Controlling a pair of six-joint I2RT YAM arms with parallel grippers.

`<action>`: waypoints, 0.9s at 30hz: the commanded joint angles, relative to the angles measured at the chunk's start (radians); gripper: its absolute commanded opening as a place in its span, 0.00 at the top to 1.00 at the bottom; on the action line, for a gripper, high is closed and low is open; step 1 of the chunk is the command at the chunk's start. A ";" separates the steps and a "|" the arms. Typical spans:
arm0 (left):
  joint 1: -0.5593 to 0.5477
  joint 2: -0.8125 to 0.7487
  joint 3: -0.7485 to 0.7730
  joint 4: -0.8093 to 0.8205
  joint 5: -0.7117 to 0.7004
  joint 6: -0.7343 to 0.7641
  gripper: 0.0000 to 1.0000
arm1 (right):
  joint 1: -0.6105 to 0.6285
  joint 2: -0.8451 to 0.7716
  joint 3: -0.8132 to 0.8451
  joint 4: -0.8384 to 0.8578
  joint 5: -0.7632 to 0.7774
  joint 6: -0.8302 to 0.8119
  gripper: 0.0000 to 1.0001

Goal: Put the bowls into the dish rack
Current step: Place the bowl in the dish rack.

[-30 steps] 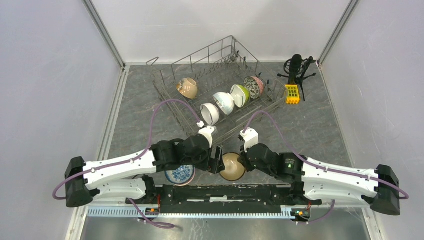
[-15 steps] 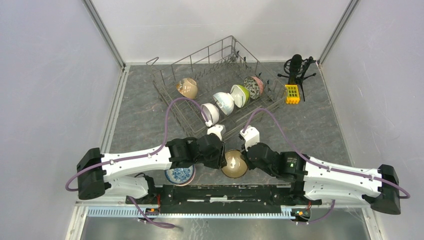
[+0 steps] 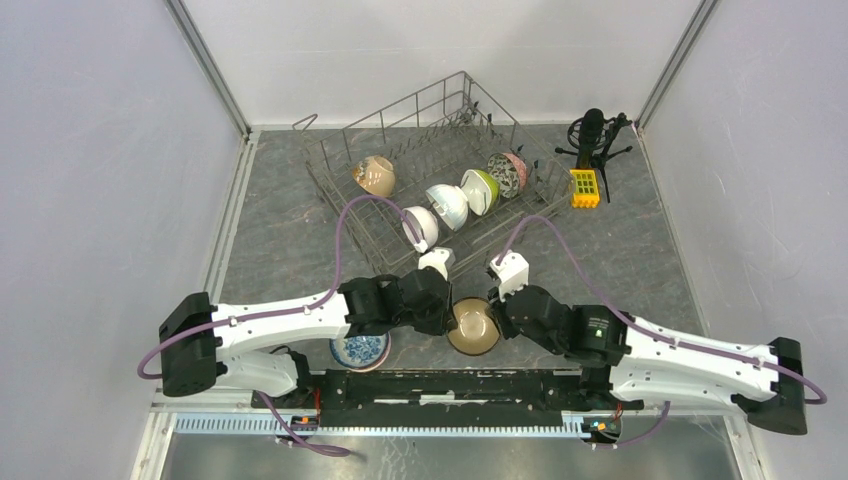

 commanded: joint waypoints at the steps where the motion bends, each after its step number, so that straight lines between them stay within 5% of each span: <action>1: -0.005 -0.050 -0.032 0.087 -0.011 -0.030 0.98 | 0.008 -0.100 0.000 0.141 -0.043 0.015 0.59; 10: 0.003 -0.160 -0.135 0.203 -0.011 -0.037 0.98 | 0.008 -0.183 -0.044 0.208 -0.100 0.024 0.32; 27: 0.013 -0.461 -0.339 0.493 -0.005 -0.050 0.98 | 0.008 -0.460 -0.146 0.349 -0.233 0.111 0.05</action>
